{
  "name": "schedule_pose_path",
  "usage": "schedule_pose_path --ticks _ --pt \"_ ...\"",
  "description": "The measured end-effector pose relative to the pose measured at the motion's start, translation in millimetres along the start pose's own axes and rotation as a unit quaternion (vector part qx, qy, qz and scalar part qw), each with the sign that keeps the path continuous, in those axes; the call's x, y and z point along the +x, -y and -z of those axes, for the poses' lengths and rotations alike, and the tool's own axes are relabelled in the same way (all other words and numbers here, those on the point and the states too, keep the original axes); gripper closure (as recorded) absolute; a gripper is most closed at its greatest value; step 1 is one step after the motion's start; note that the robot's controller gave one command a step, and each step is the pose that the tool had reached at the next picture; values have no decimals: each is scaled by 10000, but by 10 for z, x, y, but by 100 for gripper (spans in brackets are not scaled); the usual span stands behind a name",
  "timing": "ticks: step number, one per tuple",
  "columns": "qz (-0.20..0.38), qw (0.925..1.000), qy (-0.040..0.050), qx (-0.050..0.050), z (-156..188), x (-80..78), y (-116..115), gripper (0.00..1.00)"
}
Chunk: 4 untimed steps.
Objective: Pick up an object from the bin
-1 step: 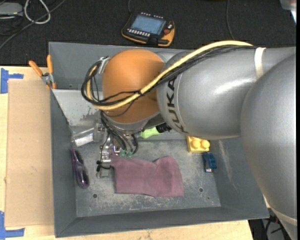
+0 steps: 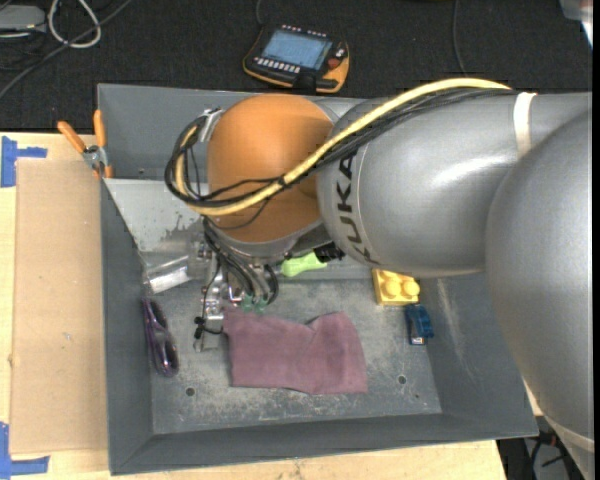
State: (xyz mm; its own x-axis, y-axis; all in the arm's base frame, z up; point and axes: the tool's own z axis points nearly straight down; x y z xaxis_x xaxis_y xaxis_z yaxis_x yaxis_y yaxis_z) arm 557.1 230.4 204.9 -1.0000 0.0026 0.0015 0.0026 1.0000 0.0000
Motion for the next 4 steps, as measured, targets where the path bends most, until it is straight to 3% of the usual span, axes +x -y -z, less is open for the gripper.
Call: schedule_pose_path --ticks 1,2,3,4 --pt "-1495 9888 -16 4 -932 -139 455 0" --pt "575 9983 10 -7 -585 -81 739 0" --pt "-2085 9780 -41 19 -886 -71 995 0" --pt "-576 9983 3 -8 -1366 70 1007 0"
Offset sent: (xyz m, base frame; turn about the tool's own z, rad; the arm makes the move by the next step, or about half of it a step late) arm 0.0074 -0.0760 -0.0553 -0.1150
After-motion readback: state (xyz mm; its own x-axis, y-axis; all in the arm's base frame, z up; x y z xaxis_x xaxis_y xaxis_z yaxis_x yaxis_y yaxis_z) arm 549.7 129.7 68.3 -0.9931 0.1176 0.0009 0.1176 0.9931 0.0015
